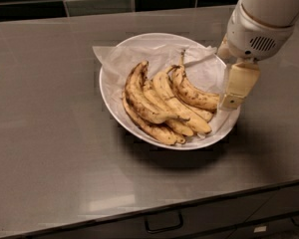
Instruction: Pick banana from white bowl
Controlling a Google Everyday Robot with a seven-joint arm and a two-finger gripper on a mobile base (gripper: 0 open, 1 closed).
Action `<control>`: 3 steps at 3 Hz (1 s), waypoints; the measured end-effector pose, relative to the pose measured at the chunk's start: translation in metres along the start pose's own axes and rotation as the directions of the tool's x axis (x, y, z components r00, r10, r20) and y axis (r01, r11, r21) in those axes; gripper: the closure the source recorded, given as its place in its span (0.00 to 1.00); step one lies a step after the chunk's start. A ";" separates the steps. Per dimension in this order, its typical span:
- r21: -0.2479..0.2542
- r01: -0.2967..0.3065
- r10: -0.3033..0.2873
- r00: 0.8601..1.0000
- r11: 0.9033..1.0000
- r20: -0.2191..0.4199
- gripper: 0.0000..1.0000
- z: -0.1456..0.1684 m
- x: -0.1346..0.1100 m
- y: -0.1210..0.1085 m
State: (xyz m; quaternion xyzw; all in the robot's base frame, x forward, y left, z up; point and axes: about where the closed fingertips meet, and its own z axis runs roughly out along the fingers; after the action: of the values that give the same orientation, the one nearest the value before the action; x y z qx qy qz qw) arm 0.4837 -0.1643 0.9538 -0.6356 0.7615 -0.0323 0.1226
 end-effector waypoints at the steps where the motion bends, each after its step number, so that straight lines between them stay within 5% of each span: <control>1: -0.003 0.001 -0.001 1.000 1.000 -0.001 0.30 0.002 -0.001 0.001; 3: -0.022 0.017 -0.018 1.000 1.000 -0.022 0.34 0.014 -0.007 0.003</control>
Offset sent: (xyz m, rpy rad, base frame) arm -0.0062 0.0050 -0.0101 -0.0414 0.0444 0.0126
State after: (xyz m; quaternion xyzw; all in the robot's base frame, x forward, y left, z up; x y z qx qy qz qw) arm 0.4852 -0.1553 0.9408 -0.6431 0.7576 -0.0323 0.1068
